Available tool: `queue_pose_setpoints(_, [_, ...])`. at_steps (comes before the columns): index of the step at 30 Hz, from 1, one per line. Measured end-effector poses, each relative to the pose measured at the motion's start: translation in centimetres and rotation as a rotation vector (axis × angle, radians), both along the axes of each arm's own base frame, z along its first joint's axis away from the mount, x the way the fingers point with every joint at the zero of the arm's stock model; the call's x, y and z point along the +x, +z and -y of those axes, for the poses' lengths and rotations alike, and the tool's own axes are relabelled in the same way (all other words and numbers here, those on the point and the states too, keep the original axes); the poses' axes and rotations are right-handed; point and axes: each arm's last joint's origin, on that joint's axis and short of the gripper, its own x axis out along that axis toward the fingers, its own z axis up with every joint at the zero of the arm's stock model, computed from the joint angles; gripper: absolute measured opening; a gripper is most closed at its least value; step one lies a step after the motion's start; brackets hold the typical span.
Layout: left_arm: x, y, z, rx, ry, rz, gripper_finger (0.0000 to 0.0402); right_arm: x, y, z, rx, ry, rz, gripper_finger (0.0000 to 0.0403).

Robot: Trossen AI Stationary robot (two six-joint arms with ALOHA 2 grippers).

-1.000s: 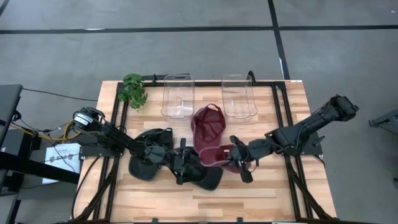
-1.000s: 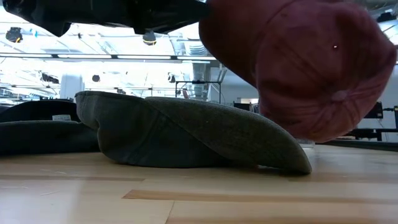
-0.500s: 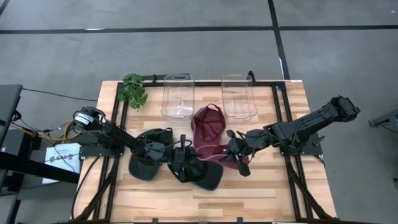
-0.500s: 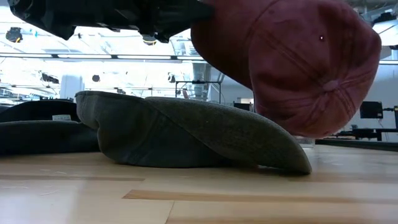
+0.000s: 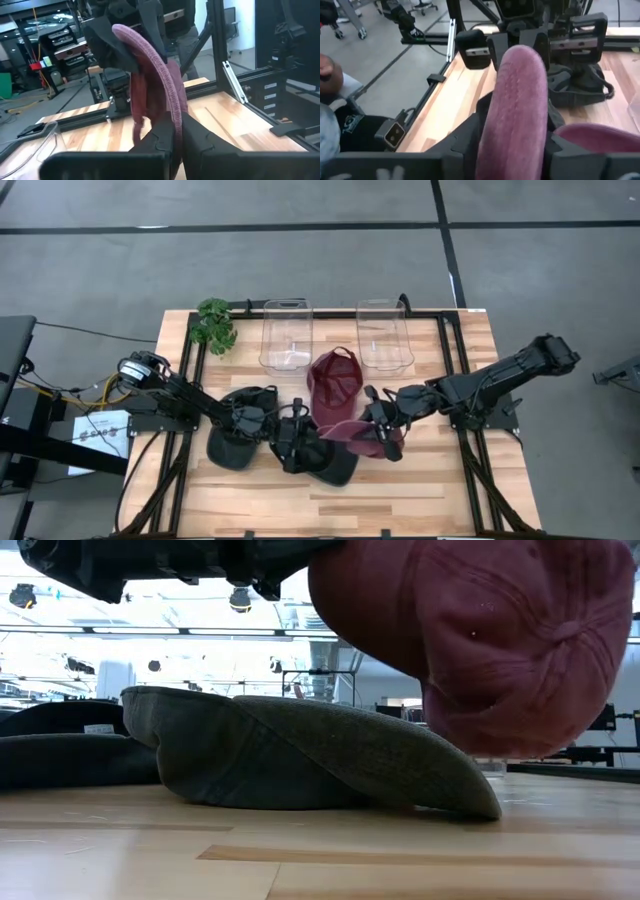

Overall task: Pick & Place hat
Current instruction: Put the right red cap into the right transparent bin

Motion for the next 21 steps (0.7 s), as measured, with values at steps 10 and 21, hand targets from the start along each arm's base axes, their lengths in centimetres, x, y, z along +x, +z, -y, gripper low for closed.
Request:
queue_pose_setpoints(10, [0.0,0.1,0.0,0.008,0.000,0.000,0.0012,-3.9,3.9,0.0,0.060,0.027,0.002,0.0166])
queue_pose_setpoints(21, [-1.8,3.1,1.4,-0.054,-0.058,0.093,0.0012,-10.6,6.3,3.7,-0.021,-0.498,0.058,0.0141])
